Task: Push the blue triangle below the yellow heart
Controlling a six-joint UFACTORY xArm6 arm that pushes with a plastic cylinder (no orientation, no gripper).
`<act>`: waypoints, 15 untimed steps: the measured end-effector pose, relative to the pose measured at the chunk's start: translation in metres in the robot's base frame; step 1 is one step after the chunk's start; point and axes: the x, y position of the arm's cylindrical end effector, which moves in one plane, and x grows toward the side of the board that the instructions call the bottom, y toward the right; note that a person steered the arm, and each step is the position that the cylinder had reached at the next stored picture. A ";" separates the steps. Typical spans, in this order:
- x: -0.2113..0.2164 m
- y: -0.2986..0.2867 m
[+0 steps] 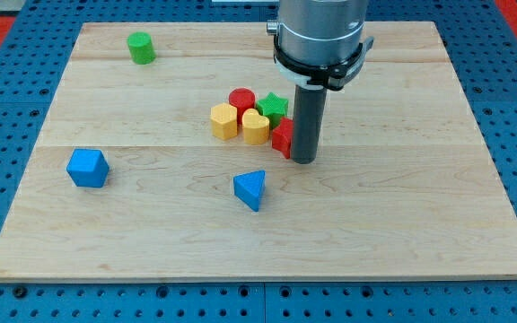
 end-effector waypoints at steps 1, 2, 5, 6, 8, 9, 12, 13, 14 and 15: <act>-0.006 0.003; -0.008 0.003; 0.094 -0.050; 0.090 -0.077; 0.045 -0.081; 0.039 -0.084; 0.065 -0.043; 0.059 -0.043; 0.047 -0.047; 0.039 -0.048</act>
